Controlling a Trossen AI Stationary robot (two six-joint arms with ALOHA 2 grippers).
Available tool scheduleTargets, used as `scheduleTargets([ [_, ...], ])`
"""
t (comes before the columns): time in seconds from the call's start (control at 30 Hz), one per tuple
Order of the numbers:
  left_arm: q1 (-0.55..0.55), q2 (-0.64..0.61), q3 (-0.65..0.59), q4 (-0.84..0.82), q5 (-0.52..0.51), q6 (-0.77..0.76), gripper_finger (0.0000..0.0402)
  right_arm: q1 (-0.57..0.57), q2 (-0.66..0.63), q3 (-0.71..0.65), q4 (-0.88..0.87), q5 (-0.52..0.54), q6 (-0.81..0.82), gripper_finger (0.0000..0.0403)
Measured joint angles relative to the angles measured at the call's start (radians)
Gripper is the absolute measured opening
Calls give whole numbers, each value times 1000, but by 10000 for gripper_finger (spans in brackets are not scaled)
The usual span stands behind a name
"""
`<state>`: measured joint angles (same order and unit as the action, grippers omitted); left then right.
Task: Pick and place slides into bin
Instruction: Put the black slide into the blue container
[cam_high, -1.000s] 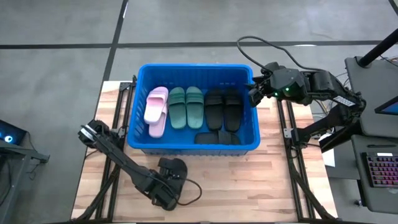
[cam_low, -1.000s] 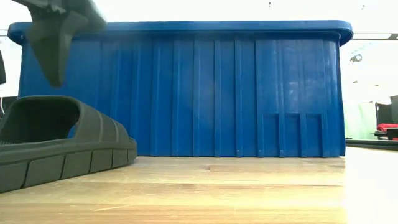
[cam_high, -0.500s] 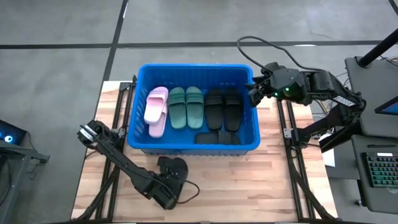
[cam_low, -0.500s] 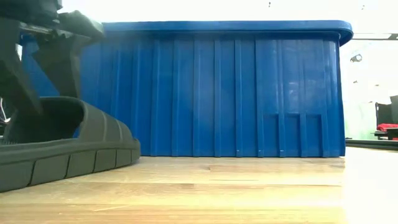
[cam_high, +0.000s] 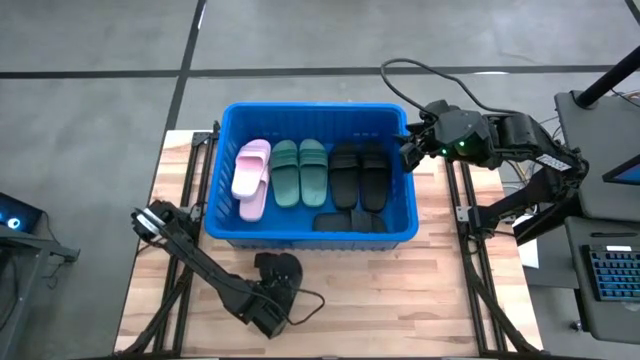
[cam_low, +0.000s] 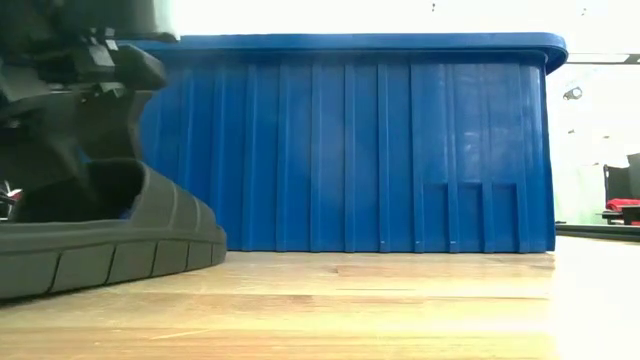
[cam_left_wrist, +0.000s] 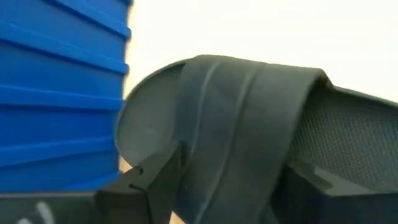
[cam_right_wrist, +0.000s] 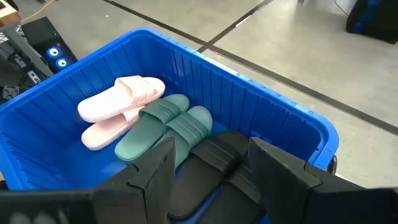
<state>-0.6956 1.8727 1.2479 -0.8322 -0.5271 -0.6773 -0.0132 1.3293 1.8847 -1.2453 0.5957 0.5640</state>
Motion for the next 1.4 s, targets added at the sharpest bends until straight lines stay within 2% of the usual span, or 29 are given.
scheduleTargets([
  [0.13,0,-5,9,3,-1,0,145,0,0,0,0,0,-6,194],
  [0.23,3,-7,10,13,20,-1,87,0,0,0,0,-5,-2,194],
  [0.33,3,-21,10,4,35,-54,23,0,-1,8,7,-59,8,194],
  [0.37,3,-31,10,1,38,-65,13,0,-2,11,9,-73,8,194],
  [0.63,2,-168,17,7,62,-42,2,0,-7,24,8,-132,2,194],
  [0.87,2,-394,18,15,52,-15,1,0,-12,24,10,-133,-16,194],
  [0.97,2,-505,18,43,17,3,1,0,-12,24,29,-153,-39,194],
  [1.07,4,-609,18,146,-63,117,1,0,-11,24,106,-249,-120,194],
  [1.13,13,-666,16,240,-110,249,0,0,-6,24,184,-374,-204,194],
  [1.27,56,-751,11,405,-109,556,0,0,17,24,349,-669,-305,194],
  [1.33,78,-784,10,465,-104,684,0,1,34,24,419,-760,-317,194],
  [1.4,96,-815,11,497,-96,819,0,0,51,24,462,-807,-297,194],
])
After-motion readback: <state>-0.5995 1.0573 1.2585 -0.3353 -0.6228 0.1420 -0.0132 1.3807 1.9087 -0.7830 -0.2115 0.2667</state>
